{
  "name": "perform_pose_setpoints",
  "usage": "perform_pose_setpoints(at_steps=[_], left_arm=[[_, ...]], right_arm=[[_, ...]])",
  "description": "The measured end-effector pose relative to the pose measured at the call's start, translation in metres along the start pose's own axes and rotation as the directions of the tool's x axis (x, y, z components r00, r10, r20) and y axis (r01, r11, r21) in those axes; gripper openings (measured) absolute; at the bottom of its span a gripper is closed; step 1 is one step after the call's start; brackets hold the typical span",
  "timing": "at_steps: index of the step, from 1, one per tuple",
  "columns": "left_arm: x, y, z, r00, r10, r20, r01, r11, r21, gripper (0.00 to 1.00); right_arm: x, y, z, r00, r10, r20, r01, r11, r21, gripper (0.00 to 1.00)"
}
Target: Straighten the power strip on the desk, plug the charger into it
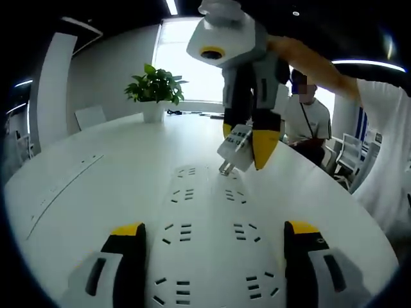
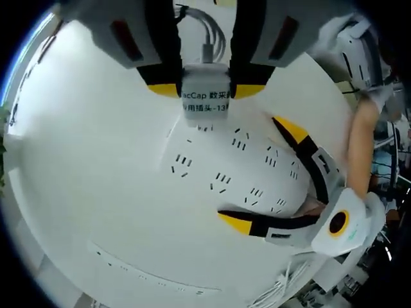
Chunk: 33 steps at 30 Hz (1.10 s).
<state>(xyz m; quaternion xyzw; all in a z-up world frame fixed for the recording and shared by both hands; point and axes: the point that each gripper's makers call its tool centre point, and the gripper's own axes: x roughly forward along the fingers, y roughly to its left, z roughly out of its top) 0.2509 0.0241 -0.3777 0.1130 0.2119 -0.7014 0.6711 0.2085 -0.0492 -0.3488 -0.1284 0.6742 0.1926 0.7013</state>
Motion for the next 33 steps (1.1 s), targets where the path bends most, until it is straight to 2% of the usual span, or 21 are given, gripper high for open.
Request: perform_pose_setpoints(at_steps=[8, 18, 21, 26, 29, 31, 32, 33], left_arm=[[-0.001, -0.001, 0.0, 1.0, -0.001, 0.003, 0.001, 1.0, -0.001, 0.9], [-0.001, -0.002, -0.001, 1.0, -0.001, 0.007, 0.001, 1.0, -0.004, 0.91], [-0.001, -0.002, -0.001, 1.0, -0.002, 0.009, 0.002, 1.0, -0.007, 0.91], [-0.001, -0.001, 0.0, 1.0, -0.005, 0.012, 0.006, 1.0, -0.01, 0.9], [0.0, -0.002, 0.0, 1.0, -0.006, 0.013, 0.006, 1.0, -0.011, 0.9], [0.0, -0.001, 0.0, 1.0, -0.005, 0.016, 0.005, 1.0, -0.013, 0.9], [0.0, -0.001, 0.0, 1.0, -0.006, 0.018, 0.006, 1.0, -0.015, 0.9], [-0.001, -0.001, 0.0, 1.0, -0.008, 0.021, 0.008, 1.0, -0.016, 0.9]], right_arm=[[-0.001, -0.004, -0.004, 1.0, -0.009, -0.017, 0.01, 1.0, 0.009, 0.28], [0.0, 0.0, 0.002, 0.999, 0.0, -0.035, 0.0, 1.0, 0.002, 0.28], [0.001, 0.003, -0.005, 0.998, -0.006, -0.061, 0.005, 1.0, -0.01, 0.28], [-0.002, -0.007, -0.01, 0.997, -0.015, -0.079, 0.015, 1.0, 0.006, 0.28], [-0.005, -0.013, -0.007, 0.998, -0.042, -0.052, 0.042, 0.999, 0.0, 0.28], [-0.007, -0.013, -0.005, 0.999, -0.047, -0.009, 0.047, 0.999, -0.007, 0.28], [-0.008, -0.012, -0.001, 0.998, -0.045, 0.04, 0.046, 0.998, -0.038, 0.28], [-0.008, -0.011, -0.001, 0.997, -0.042, 0.06, 0.046, 0.997, -0.054, 0.28]])
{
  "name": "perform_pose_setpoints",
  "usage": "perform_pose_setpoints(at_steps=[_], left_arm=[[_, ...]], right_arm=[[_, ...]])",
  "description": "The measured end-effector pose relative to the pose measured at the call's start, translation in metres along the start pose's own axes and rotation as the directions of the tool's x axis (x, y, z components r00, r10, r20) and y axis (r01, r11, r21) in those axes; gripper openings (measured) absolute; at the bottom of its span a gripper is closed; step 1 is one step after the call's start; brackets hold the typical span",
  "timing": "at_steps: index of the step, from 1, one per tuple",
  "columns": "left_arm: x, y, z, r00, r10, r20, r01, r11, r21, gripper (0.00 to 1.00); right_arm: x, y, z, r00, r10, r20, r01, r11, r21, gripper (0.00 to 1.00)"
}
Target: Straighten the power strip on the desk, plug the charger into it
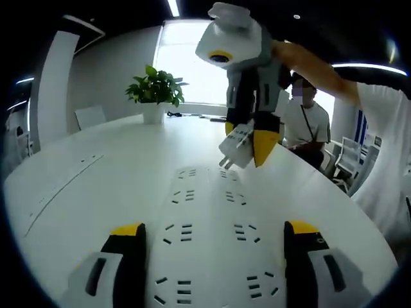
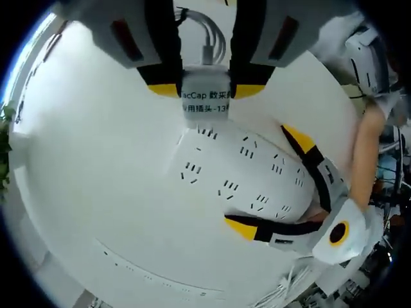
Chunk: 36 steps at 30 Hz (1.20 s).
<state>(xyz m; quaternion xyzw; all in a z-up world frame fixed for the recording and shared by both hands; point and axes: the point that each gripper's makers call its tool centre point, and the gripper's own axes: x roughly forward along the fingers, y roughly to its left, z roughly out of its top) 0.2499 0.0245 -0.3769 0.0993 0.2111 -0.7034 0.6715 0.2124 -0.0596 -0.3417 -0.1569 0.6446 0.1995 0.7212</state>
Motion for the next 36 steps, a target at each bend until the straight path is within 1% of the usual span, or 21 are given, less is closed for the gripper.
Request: perform_pose_setpoints(at_steps=[1, 4, 6, 9, 15, 17, 18, 19, 20, 21, 22, 24, 26, 27, 28, 29, 30, 31, 32, 34, 36], left_arm=[[0.0, 0.0, 0.0, 1.0, -0.002, 0.003, 0.002, 1.0, -0.002, 0.9], [0.0, 0.0, 0.001, 1.0, -0.007, 0.014, 0.007, 1.0, -0.011, 0.9], [0.0, 0.0, 0.001, 1.0, -0.008, 0.018, 0.009, 1.0, -0.014, 0.9], [0.0, 0.0, 0.002, 1.0, -0.01, 0.021, 0.011, 1.0, -0.016, 0.9], [0.0, 0.001, 0.003, 0.999, -0.015, 0.037, 0.016, 0.999, -0.03, 0.9], [0.0, 0.001, 0.005, 0.999, -0.012, 0.032, 0.013, 1.0, -0.028, 0.87], [0.0, 0.002, 0.009, 0.999, -0.004, 0.048, 0.005, 1.0, -0.019, 0.82], [0.0, 0.005, 0.02, 0.996, 0.003, 0.093, -0.006, 1.0, 0.028, 0.72], [-0.004, 0.009, 0.025, 0.993, 0.034, 0.111, -0.042, 0.997, 0.07, 0.64], [-0.004, 0.007, 0.032, 0.988, 0.032, 0.152, -0.049, 0.993, 0.11, 0.55], [-0.004, 0.008, 0.035, 0.984, 0.049, 0.17, -0.072, 0.988, 0.134, 0.52], [-0.001, 0.008, 0.03, 0.987, 0.052, 0.154, -0.072, 0.988, 0.134, 0.57], [0.002, 0.009, 0.024, 0.989, 0.044, 0.14, -0.061, 0.991, 0.116, 0.64], [0.003, 0.008, 0.024, 0.989, 0.037, 0.146, -0.053, 0.993, 0.107, 0.65], [0.004, 0.008, 0.024, 0.988, 0.036, 0.151, -0.051, 0.993, 0.102, 0.66], [0.004, 0.007, 0.025, 0.987, 0.037, 0.155, -0.054, 0.993, 0.105, 0.65], [0.005, 0.007, 0.028, 0.986, 0.043, 0.159, -0.064, 0.99, 0.124, 0.65], [0.005, 0.006, 0.033, 0.984, 0.045, 0.171, -0.068, 0.988, 0.136, 0.65], [0.004, 0.002, 0.041, 0.98, 0.032, 0.198, -0.061, 0.988, 0.14, 0.63], [0.0, -0.007, 0.065, 0.956, 0.0, 0.292, -0.037, 0.992, 0.123, 0.57], [-0.009, -0.015, 0.089, 0.924, -0.032, 0.382, -0.007, 0.995, 0.1, 0.55]], right_arm=[[-0.001, 0.002, -0.003, 1.0, -0.003, 0.009, 0.003, 1.0, 0.005, 0.28], [0.001, 0.005, -0.006, 0.993, -0.034, 0.112, 0.044, 0.996, -0.083, 0.28], [0.002, 0.001, -0.004, 0.976, -0.084, 0.201, 0.111, 0.986, -0.125, 0.28], [-0.004, 0.002, 0.0, 0.914, -0.134, 0.382, 0.206, 0.966, -0.155, 0.28], [-0.012, 0.015, -0.003, 0.815, -0.106, 0.57, 0.212, 0.97, -0.123, 0.28], [-0.015, 0.015, -0.002, 0.781, -0.107, 0.616, 0.237, 0.962, -0.133, 0.28], [-0.017, 0.014, -0.002, 0.766, -0.111, 0.633, 0.251, 0.958, -0.137, 0.28], [-0.021, 0.013, -0.001, 0.734, -0.116, 0.669, 0.257, 0.959, -0.116, 0.28], [-0.023, 0.013, 0.0, 0.716, -0.104, 0.691, 0.235, 0.967, -0.098, 0.28], [-0.025, 0.015, 0.0, 0.706, -0.088, 0.703, 0.216, 0.972, -0.096, 0.28], [-0.025, 0.015, 0.0, 0.698, -0.082, 0.711, 0.204, 0.975, -0.088, 0.28], [-0.026, 0.01, -0.002, 0.688, -0.092, 0.72, 0.208, 0.975, -0.074, 0.28], [-0.029, 0.005, -0.001, 0.652, -0.115, 0.749, 0.241, 0.969, -0.061, 0.28], [-0.033, 0.002, 0.002, 0.622, -0.13, 0.772, 0.253, 0.967, -0.041, 0.28], [-0.035, 0.002, 0.002, 0.604, -0.108, 0.789, 0.239, 0.97, -0.05, 0.28], [-0.037, 0.005, 0.002, 0.599, -0.09, 0.796, 0.216, 0.975, -0.053, 0.28], [-0.04, 0.011, 0.005, 0.572, -0.049, 0.818, 0.199, 0.977, -0.081, 0.28], [-0.041, 0.015, 0.006, 0.56, -0.023, 0.828, 0.185, 0.978, -0.098, 0.28], [-0.041, 0.017, 0.005, 0.565, -0.015, 0.825, 0.164, 0.982, -0.095, 0.28], [-0.041, 0.024, 0.005, 0.565, 0.01, 0.825, 0.181, 0.974, -0.136, 0.28], [-0.042, 0.03, 0.005, 0.562, 0.013, 0.827, 0.226, 0.959, -0.169, 0.28]])
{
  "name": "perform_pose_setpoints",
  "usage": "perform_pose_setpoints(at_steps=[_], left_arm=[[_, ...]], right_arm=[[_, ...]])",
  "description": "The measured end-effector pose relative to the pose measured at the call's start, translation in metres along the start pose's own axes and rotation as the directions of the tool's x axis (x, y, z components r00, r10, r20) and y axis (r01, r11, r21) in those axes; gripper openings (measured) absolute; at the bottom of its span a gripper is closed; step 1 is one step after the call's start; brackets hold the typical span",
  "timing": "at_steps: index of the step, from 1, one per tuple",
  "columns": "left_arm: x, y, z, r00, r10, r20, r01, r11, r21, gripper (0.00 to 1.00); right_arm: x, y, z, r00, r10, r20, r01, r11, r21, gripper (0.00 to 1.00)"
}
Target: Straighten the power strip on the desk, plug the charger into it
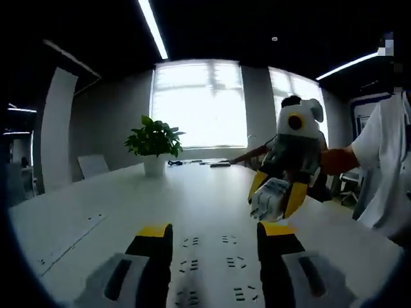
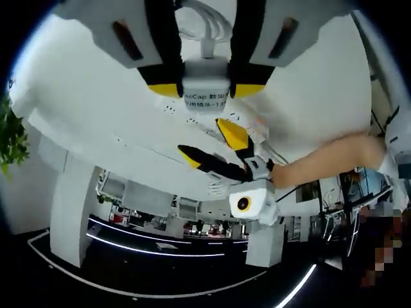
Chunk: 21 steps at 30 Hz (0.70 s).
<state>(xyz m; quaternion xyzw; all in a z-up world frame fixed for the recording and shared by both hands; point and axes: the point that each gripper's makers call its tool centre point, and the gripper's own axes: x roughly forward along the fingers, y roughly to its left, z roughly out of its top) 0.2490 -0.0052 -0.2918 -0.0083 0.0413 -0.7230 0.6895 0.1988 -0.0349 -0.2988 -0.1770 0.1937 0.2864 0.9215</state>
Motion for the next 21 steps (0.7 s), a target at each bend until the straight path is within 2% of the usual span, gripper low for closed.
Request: perform_pose_setpoints(at_steps=[2, 4, 6, 8, 9, 12, 15, 17, 18, 19, 21], left_arm=[[0.0, -0.008, 0.018, 0.998, -0.032, 0.058, 0.035, 0.999, -0.042, 0.59], [0.003, -0.014, 0.021, 0.997, -0.051, 0.064, 0.054, 0.998, -0.041, 0.6], [0.007, -0.02, 0.02, 0.996, -0.07, 0.049, 0.072, 0.997, -0.032, 0.6], [0.01, -0.024, 0.009, 0.997, -0.082, -0.013, 0.082, 0.997, -0.001, 0.6], [0.011, -0.023, 0.012, 0.996, -0.086, 0.01, 0.086, 0.996, -0.017, 0.6], [0.01, -0.021, 0.01, 0.996, -0.084, 0.005, 0.084, 0.996, -0.018, 0.6], [0.006, -0.015, 0.006, 0.997, -0.076, -0.002, 0.076, 0.997, -0.021, 0.6], [0.007, -0.013, -0.001, 0.997, -0.068, -0.026, 0.067, 0.998, -0.017, 0.6], [0.006, -0.012, -0.008, 0.997, -0.061, -0.056, 0.06, 0.998, -0.019, 0.6], [0.008, -0.011, -0.005, 0.997, -0.068, -0.033, 0.067, 0.997, -0.034, 0.59], [0.008, -0.011, -0.005, 0.997, -0.073, -0.029, 0.071, 0.997, -0.041, 0.59]], right_arm=[[-0.001, 0.012, 0.005, 0.999, 0.038, 0.017, -0.036, 0.997, -0.072, 0.28], [-0.004, 0.023, 0.009, 0.997, 0.071, 0.028, -0.067, 0.99, -0.122, 0.28], [-0.005, 0.027, 0.013, 0.998, 0.059, 0.037, -0.054, 0.99, -0.132, 0.28], [-0.007, 0.03, 0.017, 0.997, 0.062, 0.051, -0.054, 0.987, -0.153, 0.27], [-0.007, 0.03, 0.017, 0.997, 0.058, 0.046, -0.05, 0.986, -0.156, 0.27], [-0.009, 0.029, 0.015, 0.998, 0.045, 0.045, -0.037, 0.984, -0.177, 0.27], [-0.012, 0.026, 0.016, 0.998, 0.04, 0.056, -0.03, 0.987, -0.16, 0.27], [-0.014, 0.024, 0.02, 0.996, 0.037, 0.078, -0.024, 0.987, -0.157, 0.27], [-0.014, 0.024, 0.022, 0.996, 0.037, 0.085, -0.024, 0.988, -0.151, 0.27], [-0.013, 0.023, 0.022, 0.996, 0.039, 0.075, -0.028, 0.99, -0.138, 0.27], [-0.011, 0.022, 0.02, 0.997, 0.035, 0.072, -0.024, 0.99, -0.142, 0.27]])
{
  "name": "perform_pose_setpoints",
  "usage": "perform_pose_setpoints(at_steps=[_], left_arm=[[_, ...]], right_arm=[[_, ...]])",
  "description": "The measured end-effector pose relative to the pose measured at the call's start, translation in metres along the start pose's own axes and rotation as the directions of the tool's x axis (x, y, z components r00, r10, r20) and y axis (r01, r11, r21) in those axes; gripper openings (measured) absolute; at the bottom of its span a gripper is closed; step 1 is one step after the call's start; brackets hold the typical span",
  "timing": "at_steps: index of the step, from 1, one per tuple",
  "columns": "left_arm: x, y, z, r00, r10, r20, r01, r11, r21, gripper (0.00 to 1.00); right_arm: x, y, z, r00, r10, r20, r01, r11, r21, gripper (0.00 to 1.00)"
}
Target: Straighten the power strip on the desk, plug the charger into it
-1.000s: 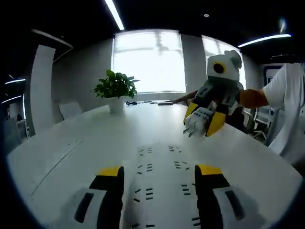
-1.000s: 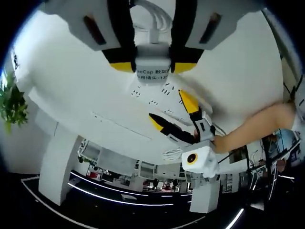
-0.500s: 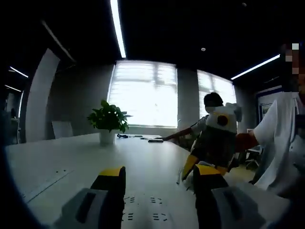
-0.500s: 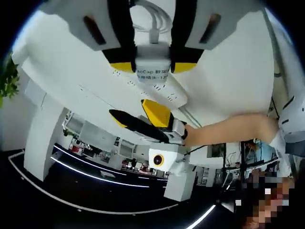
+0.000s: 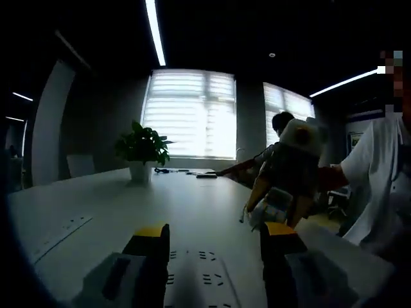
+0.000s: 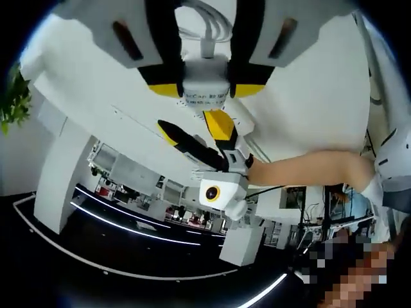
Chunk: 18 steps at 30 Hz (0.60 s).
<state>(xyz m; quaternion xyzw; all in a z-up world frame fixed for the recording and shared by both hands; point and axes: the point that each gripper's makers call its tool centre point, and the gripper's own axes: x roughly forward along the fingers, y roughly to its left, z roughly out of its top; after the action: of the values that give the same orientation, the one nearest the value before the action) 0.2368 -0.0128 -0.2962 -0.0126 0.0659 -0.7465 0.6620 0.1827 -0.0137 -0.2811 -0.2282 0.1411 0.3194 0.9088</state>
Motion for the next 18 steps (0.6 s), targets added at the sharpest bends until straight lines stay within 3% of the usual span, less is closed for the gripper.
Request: perform_pose_setpoints(at_steps=[18], left_arm=[[0.0021, -0.0015, -0.0076, 1.0, 0.003, -0.024, -0.003, 1.0, -0.019, 0.58]], right_arm=[[0.0055, -0.0019, -0.004, 1.0, 0.014, 0.009, -0.014, 1.0, 0.011, 0.27]])
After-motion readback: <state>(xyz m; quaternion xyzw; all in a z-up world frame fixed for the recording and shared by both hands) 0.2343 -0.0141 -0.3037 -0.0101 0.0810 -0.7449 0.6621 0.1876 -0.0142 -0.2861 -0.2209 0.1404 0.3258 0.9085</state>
